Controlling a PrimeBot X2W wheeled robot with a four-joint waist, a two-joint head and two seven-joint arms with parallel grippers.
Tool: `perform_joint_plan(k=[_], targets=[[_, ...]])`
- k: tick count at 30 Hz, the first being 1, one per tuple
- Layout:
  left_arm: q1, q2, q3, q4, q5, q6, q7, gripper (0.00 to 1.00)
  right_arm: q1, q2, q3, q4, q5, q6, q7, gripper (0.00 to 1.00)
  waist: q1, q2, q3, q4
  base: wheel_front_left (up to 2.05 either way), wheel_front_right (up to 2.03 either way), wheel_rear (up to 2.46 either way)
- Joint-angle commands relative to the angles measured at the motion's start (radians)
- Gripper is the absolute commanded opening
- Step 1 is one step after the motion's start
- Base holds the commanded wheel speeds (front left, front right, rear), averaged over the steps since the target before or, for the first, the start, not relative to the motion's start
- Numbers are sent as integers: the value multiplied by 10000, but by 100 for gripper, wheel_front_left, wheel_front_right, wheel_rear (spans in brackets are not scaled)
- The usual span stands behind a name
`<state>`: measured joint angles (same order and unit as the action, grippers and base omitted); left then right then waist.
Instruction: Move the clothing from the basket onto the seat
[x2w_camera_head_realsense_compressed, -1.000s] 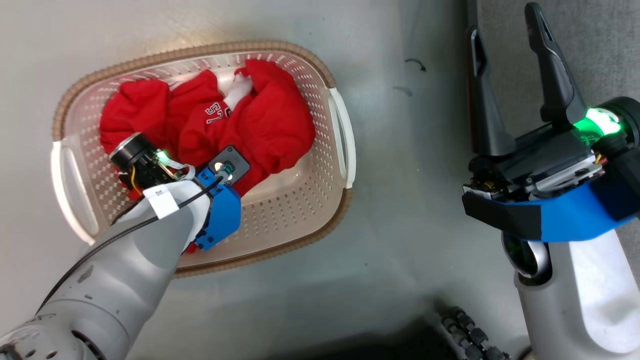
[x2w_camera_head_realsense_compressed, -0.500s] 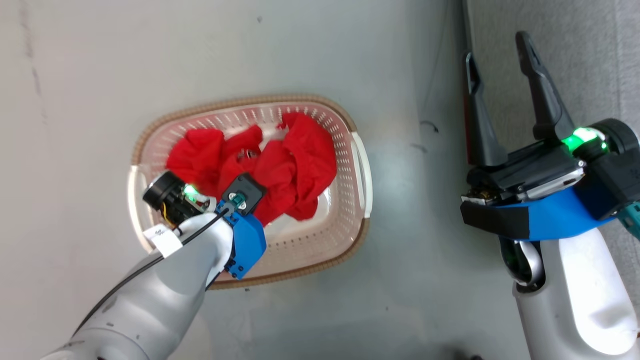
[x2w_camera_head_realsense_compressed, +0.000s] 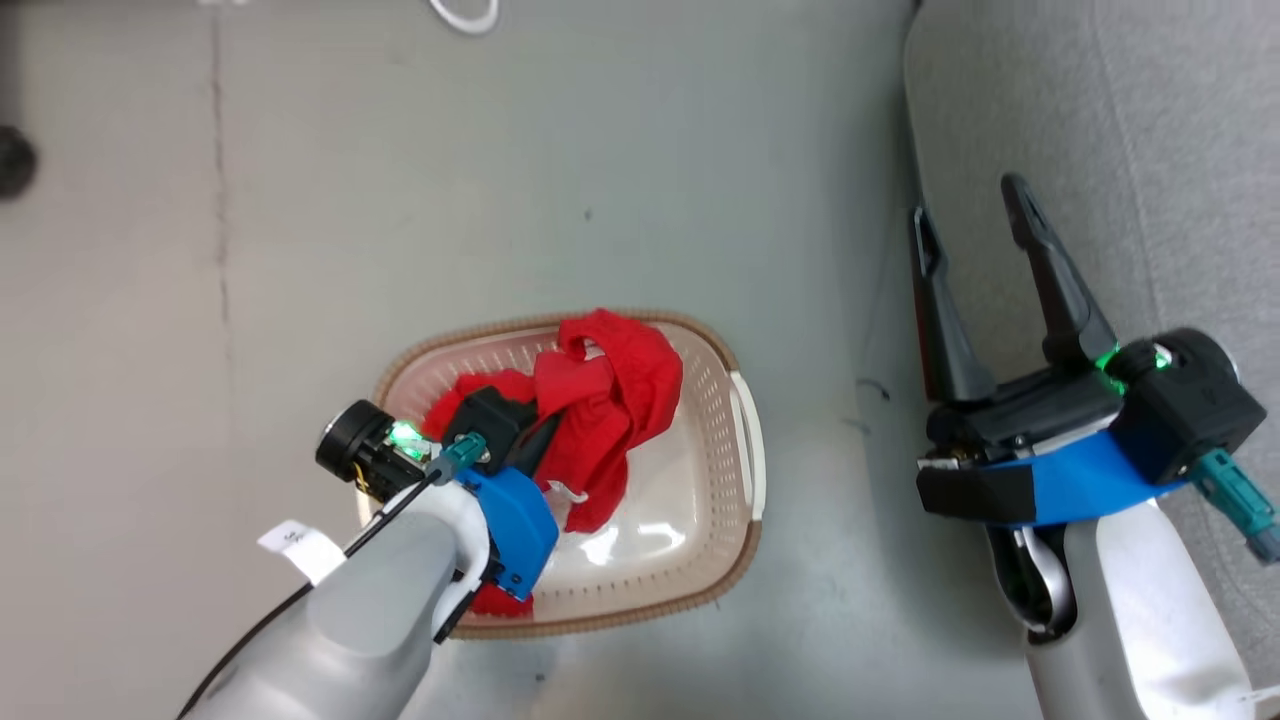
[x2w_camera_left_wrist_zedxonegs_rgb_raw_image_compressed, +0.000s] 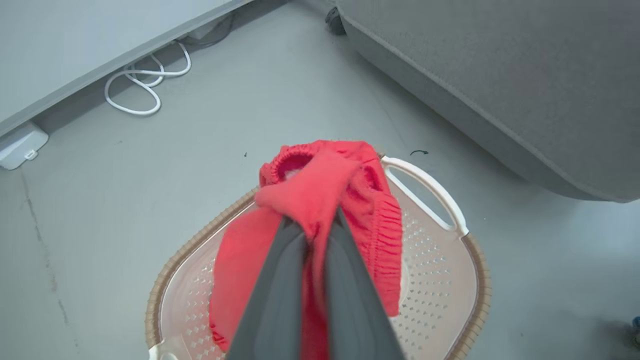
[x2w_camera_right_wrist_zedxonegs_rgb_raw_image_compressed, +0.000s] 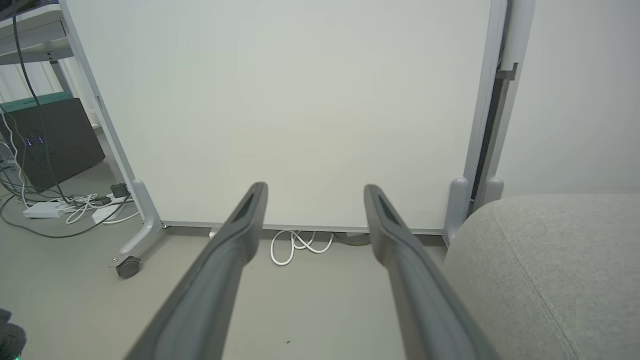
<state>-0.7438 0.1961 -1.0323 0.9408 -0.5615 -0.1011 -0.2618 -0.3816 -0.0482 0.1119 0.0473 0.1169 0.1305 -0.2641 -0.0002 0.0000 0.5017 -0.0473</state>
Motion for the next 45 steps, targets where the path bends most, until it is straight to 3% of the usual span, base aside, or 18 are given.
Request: perform_joint_plan(k=[1, 21, 30, 45], targets=[[213, 58, 281, -244, 137, 73, -45, 0, 240, -37, -60, 84, 72, 5, -5, 100, 2, 0, -670, 201, 0, 0, 0], [2370, -133, 3983, -3787, 1376, -115, -47, 0, 1892, -38, -223, 576, 437, 5, -7, 100, 2, 0, -3391, 505, 0, 0, 0], [2403, -410, 4435, -4670, 1573, -230, -46, 0, 2309, -38, -154, 638, 561, 5, -7, 100, 2, 0, -3986, 462, 0, 0, 0], [1596, -806, 4038, -5486, 1316, -305, -40, 0, 2689, -38, -79, 648, 684, 5, -6, 100, 2, 0, -4440, 390, 0, 0, 0]])
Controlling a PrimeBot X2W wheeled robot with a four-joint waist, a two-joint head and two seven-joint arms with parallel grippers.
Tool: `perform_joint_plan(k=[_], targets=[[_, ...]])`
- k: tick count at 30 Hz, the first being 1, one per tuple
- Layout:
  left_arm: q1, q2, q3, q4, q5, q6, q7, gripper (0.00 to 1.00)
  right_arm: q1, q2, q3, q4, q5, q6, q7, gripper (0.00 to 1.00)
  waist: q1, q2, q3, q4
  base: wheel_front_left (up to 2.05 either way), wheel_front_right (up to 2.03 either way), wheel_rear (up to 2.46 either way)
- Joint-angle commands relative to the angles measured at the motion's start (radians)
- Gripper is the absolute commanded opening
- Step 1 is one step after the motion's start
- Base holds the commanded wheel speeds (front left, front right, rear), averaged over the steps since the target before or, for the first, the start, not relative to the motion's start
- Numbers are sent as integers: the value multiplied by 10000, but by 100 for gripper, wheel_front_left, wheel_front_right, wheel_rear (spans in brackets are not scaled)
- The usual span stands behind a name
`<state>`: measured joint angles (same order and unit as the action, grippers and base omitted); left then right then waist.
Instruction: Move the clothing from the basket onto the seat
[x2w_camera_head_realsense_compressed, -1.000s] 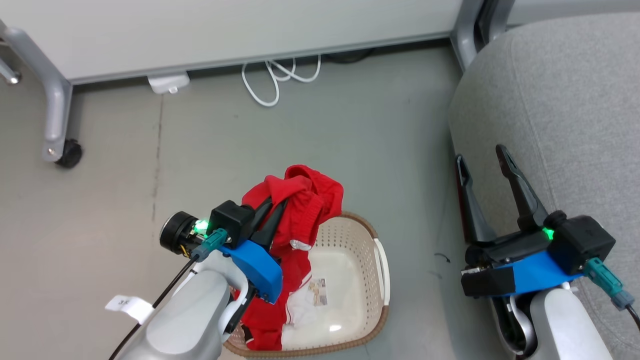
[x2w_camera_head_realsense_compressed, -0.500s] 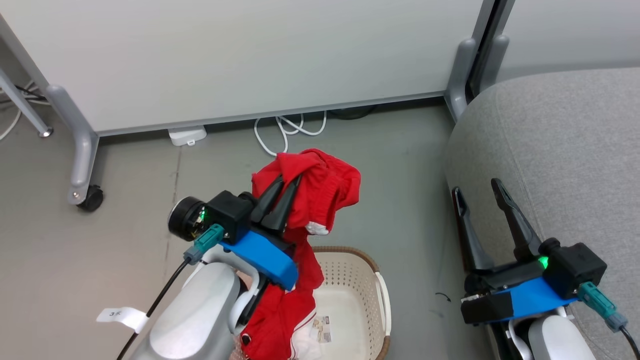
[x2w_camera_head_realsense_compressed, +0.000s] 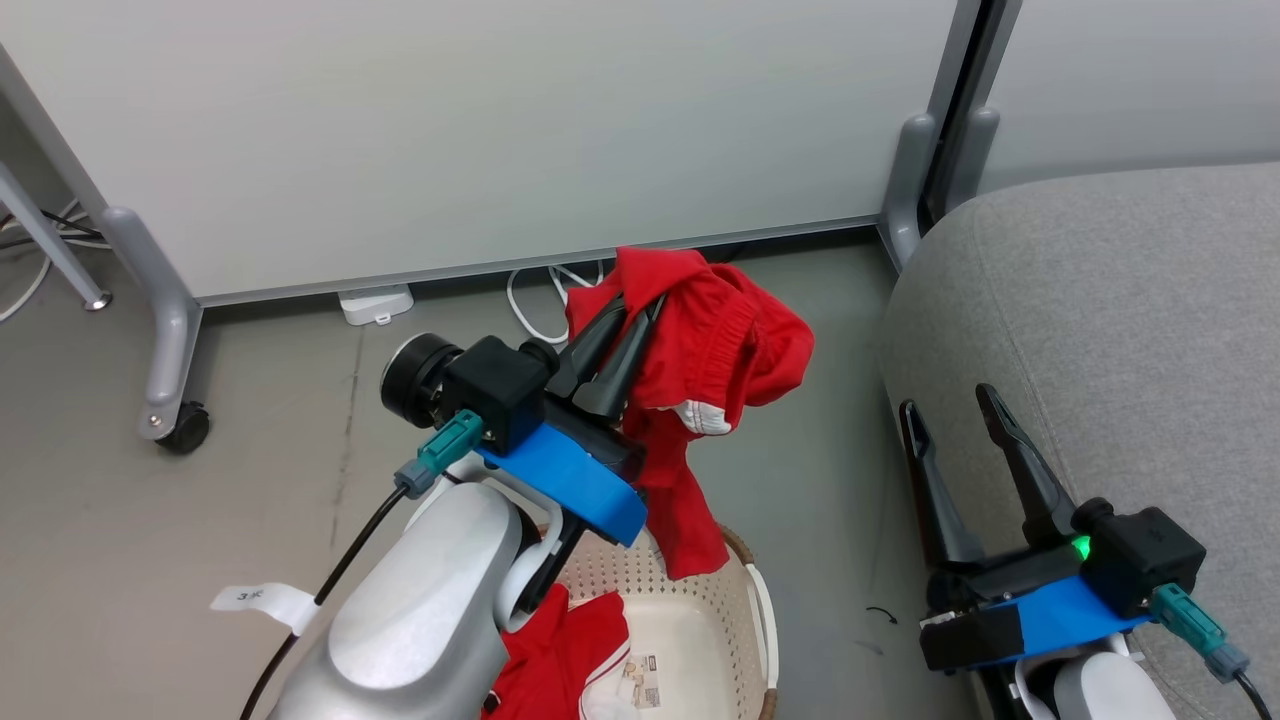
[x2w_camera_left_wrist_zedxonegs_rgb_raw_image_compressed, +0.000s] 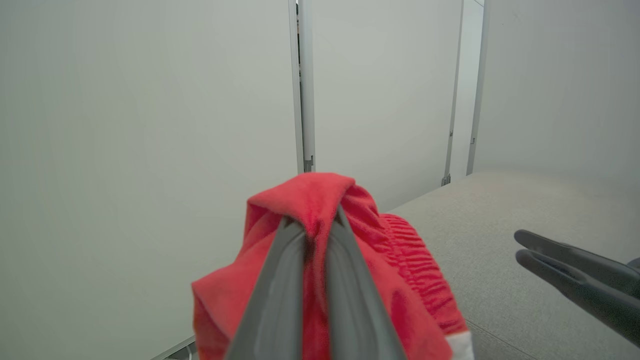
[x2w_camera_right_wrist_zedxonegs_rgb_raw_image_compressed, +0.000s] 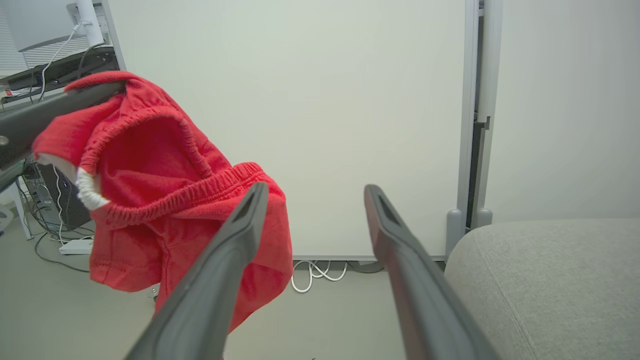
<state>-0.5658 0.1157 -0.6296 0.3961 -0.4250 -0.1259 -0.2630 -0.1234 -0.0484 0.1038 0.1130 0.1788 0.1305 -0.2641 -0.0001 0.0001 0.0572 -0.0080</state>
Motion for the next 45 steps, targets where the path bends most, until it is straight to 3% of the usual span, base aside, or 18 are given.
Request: perform_joint_plan(k=[1, 14, 29, 45], targets=[[-198, -14, -9, -65, -90, -59, -27, 0, 103, -36, 3, -17, 60, 5, -6, 100, 1, -1, 17, -7, 0, 0, 0], [-241, 51, -198, -162, -169, -44, -27, 0, -818, -41, 955, 198, -994, 5, -6, 100, 1, -1, 134, 82, 0, 0, 0], [-476, -143, -470, -158, -178, -49, -29, 0, -2111, -912, 3345, 1377, -1116, 5, -5, 100, 1, -1, 125, 447, 0, 0, 0], [-522, -39, -413, -110, -186, -51, -27, 0, -2024, -1357, 4026, 1384, -1002, 5, -5, 100, 1, -1, 12, 428, 0, 0, 0]])
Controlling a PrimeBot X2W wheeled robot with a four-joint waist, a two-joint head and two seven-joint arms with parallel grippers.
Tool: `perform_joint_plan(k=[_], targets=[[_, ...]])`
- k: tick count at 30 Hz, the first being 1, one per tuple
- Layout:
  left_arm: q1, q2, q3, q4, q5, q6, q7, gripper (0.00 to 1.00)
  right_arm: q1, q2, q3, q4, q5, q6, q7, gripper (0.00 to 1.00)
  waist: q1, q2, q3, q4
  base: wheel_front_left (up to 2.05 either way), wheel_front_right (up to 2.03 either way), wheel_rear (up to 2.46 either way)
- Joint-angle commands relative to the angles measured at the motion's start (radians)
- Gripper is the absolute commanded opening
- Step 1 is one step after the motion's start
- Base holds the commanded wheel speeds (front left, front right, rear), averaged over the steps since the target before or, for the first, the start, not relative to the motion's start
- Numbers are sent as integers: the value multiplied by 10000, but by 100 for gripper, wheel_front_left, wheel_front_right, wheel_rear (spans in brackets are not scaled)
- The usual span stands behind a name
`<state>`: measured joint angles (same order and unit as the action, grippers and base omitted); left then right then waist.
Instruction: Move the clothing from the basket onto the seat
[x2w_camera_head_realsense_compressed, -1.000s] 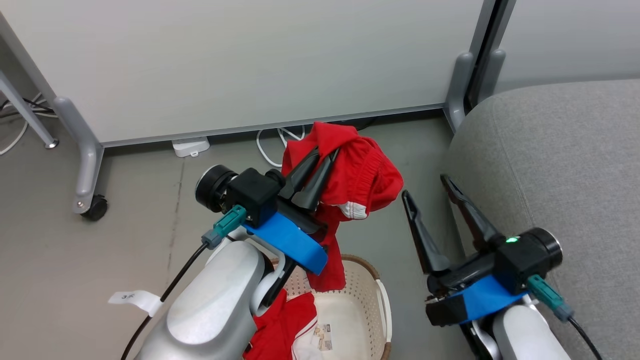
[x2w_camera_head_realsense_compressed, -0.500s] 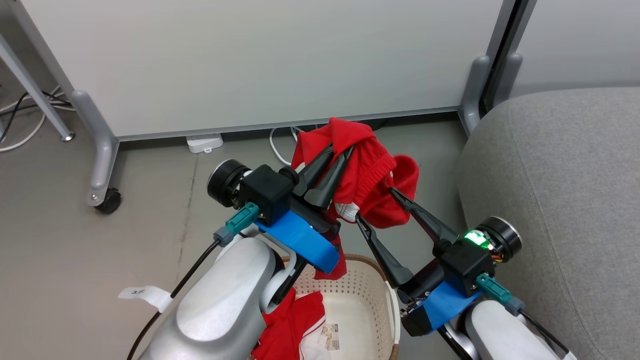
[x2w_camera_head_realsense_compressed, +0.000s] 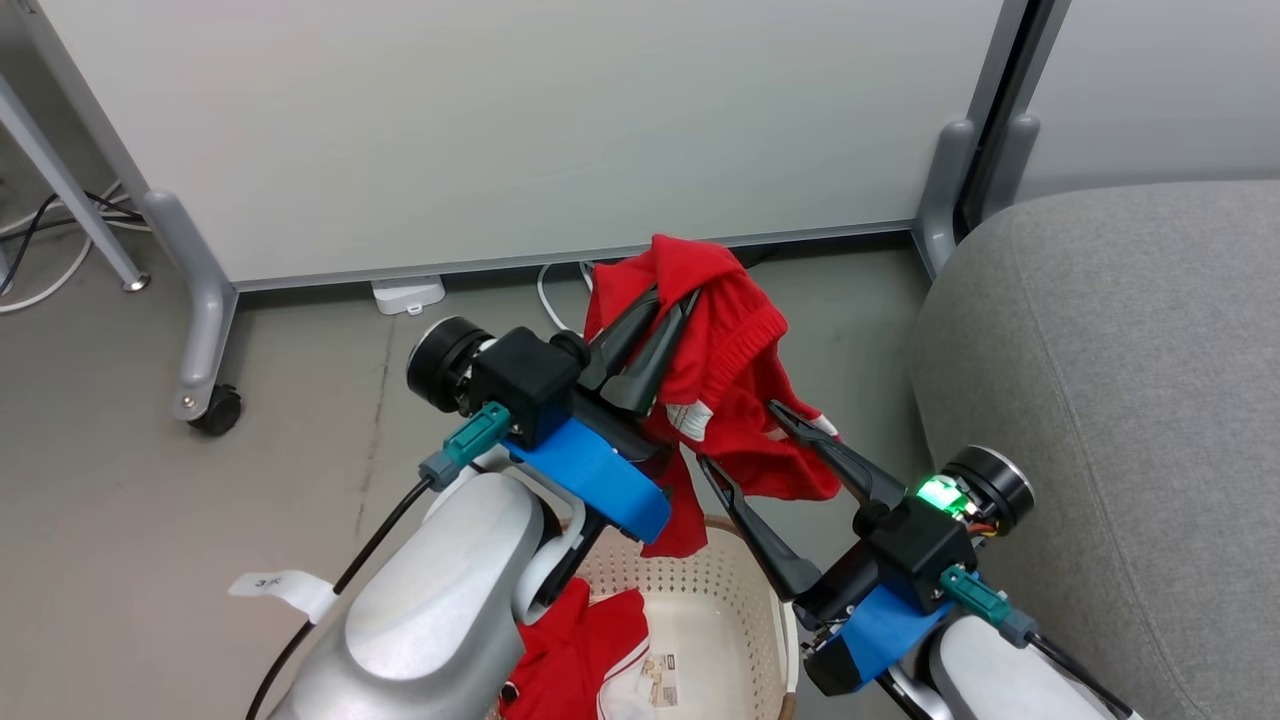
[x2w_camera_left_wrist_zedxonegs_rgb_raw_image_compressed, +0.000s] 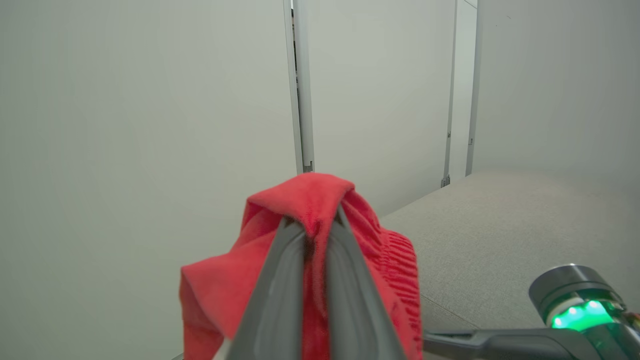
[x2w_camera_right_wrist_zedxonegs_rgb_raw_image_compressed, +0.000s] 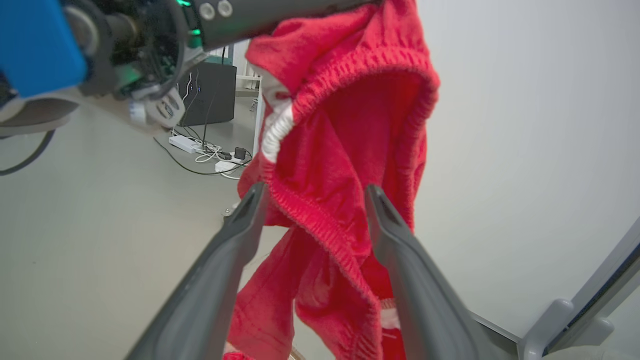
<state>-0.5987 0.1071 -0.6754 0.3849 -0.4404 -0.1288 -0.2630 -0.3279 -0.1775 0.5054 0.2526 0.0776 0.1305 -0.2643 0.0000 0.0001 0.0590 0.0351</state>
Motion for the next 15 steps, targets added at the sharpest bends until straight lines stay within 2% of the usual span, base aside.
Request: perform_joint_plan(k=[1, 15], targets=[[-206, 63, 51, 10, -29, -23, -27, 0, 39, -79, 56, -28, 15, 5, -4, 100, 0, -1, -11, -11, 0, 0, 0], [-177, -104, -224, -251, 58, -22, -27, 0, -637, -29, 138, 566, -331, 5, -4, 100, 0, -1, 3, 94, 0, 0, 0]])
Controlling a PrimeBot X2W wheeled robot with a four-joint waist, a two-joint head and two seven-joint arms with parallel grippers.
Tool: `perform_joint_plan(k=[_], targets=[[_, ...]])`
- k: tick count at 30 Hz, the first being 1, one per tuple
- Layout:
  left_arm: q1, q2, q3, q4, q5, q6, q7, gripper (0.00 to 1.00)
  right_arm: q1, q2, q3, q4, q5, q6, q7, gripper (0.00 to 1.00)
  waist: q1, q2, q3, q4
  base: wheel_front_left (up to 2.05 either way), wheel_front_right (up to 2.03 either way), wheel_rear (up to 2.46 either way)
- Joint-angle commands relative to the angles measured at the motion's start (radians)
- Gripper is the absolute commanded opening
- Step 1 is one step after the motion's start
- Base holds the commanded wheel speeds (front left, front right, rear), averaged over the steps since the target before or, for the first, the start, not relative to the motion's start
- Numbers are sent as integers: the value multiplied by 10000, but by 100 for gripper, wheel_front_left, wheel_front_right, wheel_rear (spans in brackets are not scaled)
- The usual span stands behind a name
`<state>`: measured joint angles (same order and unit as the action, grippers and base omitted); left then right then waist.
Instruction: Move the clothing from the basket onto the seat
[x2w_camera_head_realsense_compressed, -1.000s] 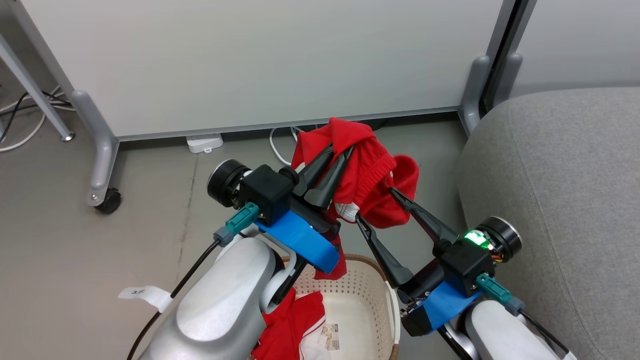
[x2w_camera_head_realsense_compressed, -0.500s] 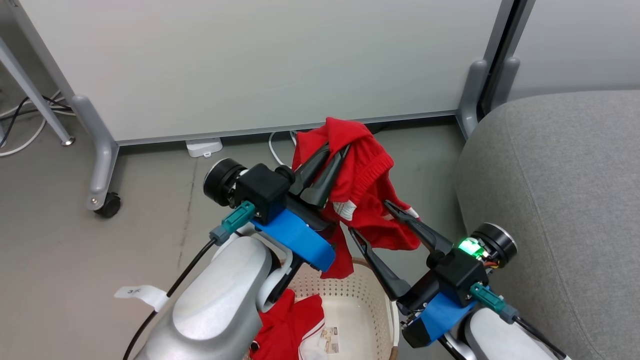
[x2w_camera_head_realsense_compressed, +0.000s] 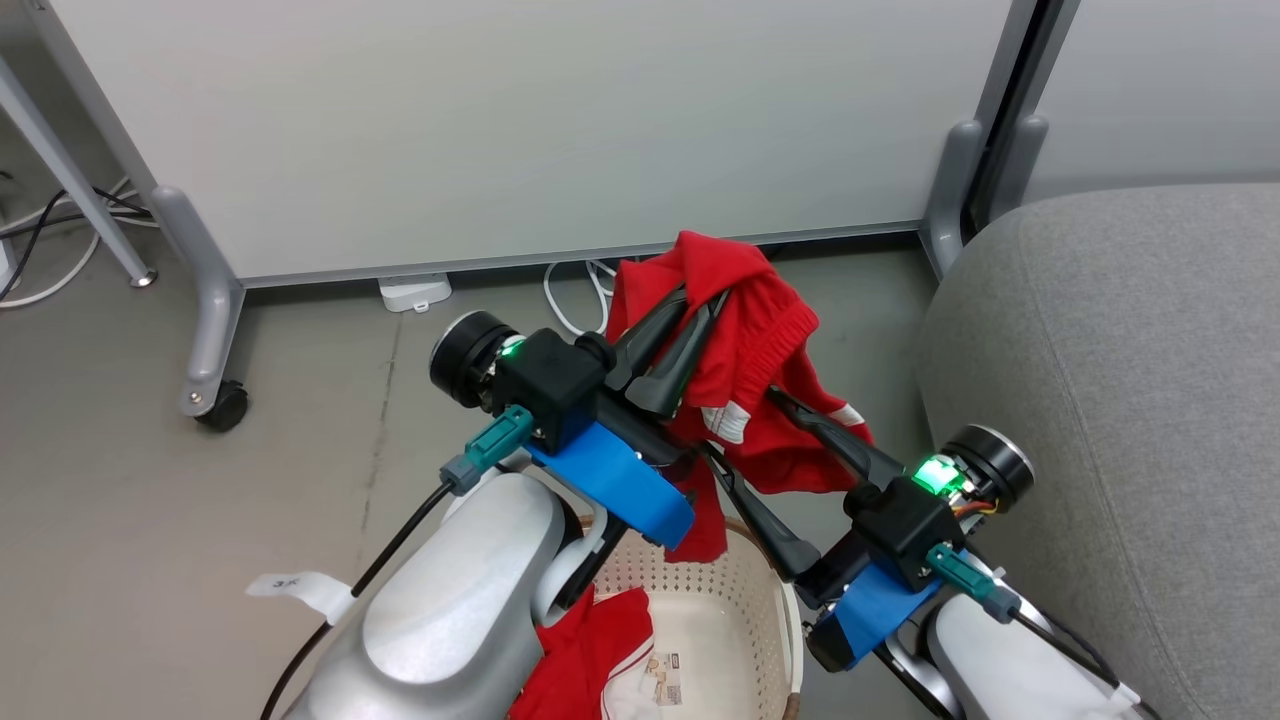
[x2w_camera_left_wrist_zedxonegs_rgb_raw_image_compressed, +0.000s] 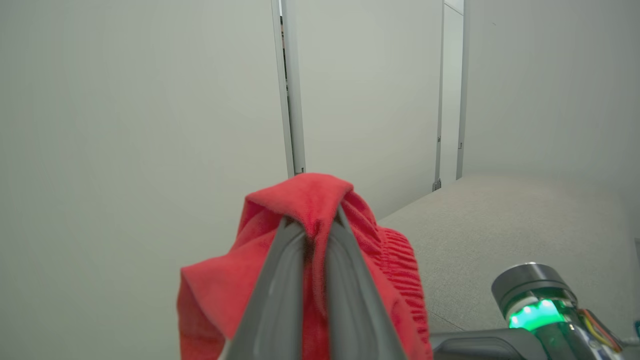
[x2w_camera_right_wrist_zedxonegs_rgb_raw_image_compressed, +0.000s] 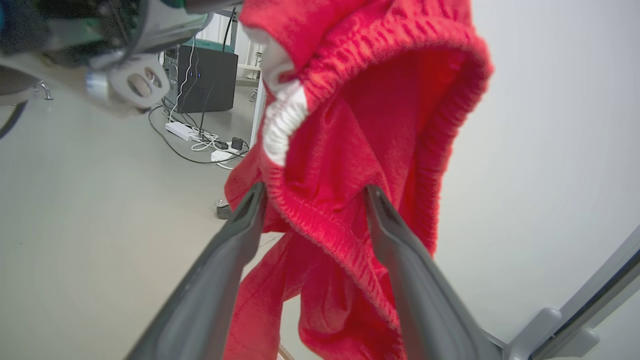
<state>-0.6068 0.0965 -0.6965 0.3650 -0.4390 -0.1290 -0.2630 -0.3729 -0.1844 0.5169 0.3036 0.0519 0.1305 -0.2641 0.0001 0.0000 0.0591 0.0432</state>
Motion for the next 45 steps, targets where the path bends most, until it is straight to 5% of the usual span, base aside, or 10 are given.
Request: perform_joint_plan(k=[1, 17, 18, 20, 45], targets=[[-104, -8, -40, -76, 45, -20, -29, 0, -256, 60, 47, 158, -98, 5, -5, 100, -1, 0, 5, 27, 0, 0, 0], [-162, -156, -337, -294, -51, -20, -27, 0, -818, 733, -350, 829, -798, 5, -5, 100, -1, 0, 19, 197, 0, 0, 0], [-159, -163, -336, -311, -54, -20, -29, 0, -796, 777, -418, 893, -824, 5, -4, 93, -1, 0, 22, 202, 0, 0, 0], [-154, -169, -332, -333, -44, -20, -27, 0, -801, 861, -538, 963, -894, 5, -4, 0, -1, 0, 30, 208, 0, 0, 0], [-13, -132, -70, -316, 150, 53, -29, 0, -617, 995, -387, 951, -553, 5, -6, 0, -1, 0, 1, 146, 0, 0, 0]])
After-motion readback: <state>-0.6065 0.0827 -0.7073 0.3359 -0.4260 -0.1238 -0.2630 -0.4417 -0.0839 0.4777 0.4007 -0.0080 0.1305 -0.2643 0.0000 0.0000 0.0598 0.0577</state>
